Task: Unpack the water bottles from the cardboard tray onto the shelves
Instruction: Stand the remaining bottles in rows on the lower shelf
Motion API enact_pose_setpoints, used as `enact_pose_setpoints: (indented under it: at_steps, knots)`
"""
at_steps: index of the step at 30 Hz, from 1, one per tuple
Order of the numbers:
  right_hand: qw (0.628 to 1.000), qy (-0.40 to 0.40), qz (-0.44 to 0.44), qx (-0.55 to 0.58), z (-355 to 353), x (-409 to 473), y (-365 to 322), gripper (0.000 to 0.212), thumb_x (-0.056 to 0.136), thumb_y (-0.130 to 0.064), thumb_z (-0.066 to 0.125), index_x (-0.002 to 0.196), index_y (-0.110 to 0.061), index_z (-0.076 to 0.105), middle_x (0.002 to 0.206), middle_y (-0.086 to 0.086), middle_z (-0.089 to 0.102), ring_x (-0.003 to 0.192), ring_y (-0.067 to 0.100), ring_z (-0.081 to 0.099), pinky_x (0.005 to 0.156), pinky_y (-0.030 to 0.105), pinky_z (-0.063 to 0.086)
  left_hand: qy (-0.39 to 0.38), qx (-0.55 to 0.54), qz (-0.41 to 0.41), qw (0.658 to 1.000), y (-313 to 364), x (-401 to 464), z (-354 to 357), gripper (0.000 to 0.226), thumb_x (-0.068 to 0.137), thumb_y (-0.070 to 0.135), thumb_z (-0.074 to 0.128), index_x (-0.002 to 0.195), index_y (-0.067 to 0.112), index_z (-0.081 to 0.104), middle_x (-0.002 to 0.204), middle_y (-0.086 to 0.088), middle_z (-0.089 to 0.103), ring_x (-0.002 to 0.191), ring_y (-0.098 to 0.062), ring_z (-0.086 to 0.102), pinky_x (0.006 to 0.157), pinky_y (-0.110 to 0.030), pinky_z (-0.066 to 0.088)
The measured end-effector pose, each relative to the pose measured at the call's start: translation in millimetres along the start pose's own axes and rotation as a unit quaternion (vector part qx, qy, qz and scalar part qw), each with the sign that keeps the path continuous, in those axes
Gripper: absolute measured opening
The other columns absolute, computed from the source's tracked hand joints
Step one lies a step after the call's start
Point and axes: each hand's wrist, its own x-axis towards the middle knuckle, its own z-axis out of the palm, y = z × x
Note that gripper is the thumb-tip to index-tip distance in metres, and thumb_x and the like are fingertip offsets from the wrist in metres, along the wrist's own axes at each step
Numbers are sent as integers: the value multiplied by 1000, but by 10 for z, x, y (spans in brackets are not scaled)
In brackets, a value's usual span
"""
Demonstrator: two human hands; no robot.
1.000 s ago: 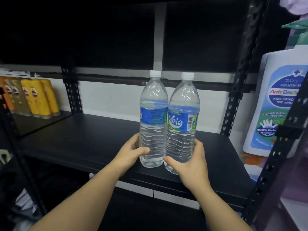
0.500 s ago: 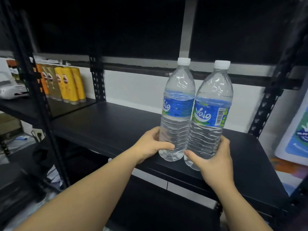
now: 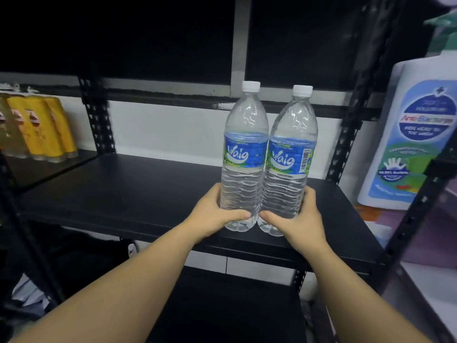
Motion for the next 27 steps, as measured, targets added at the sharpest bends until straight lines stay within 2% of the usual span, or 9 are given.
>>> enact_pose_setpoints:
  at_steps: [4, 7, 9, 12, 15, 18, 21, 24, 27]
  knots:
    - [1000, 13, 13, -21, 19, -17, -28, 99, 50, -49, 102, 130, -47, 43, 127, -20, 65, 113, -3, 65, 96, 32, 54, -4, -7, -8, 1000, 8, 9, -41, 85, 58, 48, 98, 128, 37, 51, 124, 18, 67, 112, 1, 65, 99, -29, 54]
    - [998, 34, 19, -45, 51, -15, -26, 92, 48, -56, 101, 123, -50, 49, 128, -15, 64, 117, 3, 65, 98, 39, 56, -14, -20, -8, 1000, 4, 14, -63, 80, 60, 41, 99, 124, 35, 51, 119, 17, 68, 108, 5, 64, 91, -21, 53]
    - [997, 39, 25, -53, 62, -17, -33, 86, 48, -55, 100, 119, -50, 51, 125, -14, 66, 114, 4, 66, 96, 39, 57, -14, -19, -3, 1000, -1, 10, -67, 76, 61, 41, 99, 121, 37, 52, 116, 17, 69, 104, 8, 64, 83, -15, 48]
    - [997, 46, 34, -52, 58, -24, -35, 81, 56, -38, 100, 121, -39, 53, 114, -19, 72, 103, -3, 69, 89, 31, 57, -2, -22, 4, 1000, -17, 17, -58, 76, 58, 45, 99, 119, 39, 54, 115, 17, 70, 104, 7, 64, 81, -15, 47]
    - [997, 47, 38, -48, 55, -11, -10, 80, 64, -23, 96, 126, -33, 45, 107, -21, 73, 96, -7, 70, 84, 24, 53, 20, -19, 19, 999, -27, 20, -22, 81, 54, 48, 100, 119, 38, 53, 115, 17, 69, 104, 5, 65, 84, -19, 50]
    - [997, 27, 47, -48, 31, 15, 6, 76, 64, -27, 91, 123, -30, 42, 104, -18, 74, 93, -4, 71, 85, 29, 55, 27, -8, 31, 999, -28, 18, 21, 87, 55, 48, 99, 125, 36, 49, 119, 17, 67, 108, 5, 63, 87, -19, 49]
    - [998, 11, 39, -48, 8, 30, 17, 83, 58, -38, 96, 121, -33, 42, 116, -14, 69, 103, -1, 68, 91, 32, 56, 25, 13, 35, 999, -38, 25, 29, 82, 61, 39, 95, 127, 38, 47, 122, 16, 66, 112, 4, 61, 93, -23, 50]
    - [999, 14, 30, -41, -14, 54, 58, 81, 54, -42, 94, 117, -39, 44, 122, -9, 65, 108, 4, 68, 94, 39, 58, 36, 23, 31, 999, -38, 16, 37, 76, 65, 34, 96, 125, 39, 50, 116, 16, 69, 105, 8, 63, 85, -17, 48]
    - [999, 18, 39, -20, -17, 49, 37, 79, 51, -42, 89, 117, -37, 46, 115, -13, 69, 101, 2, 70, 90, 35, 59, 51, 15, 27, 998, -40, 18, 56, 78, 62, 36, 100, 124, 37, 54, 114, 17, 71, 102, 10, 65, 82, -14, 47]
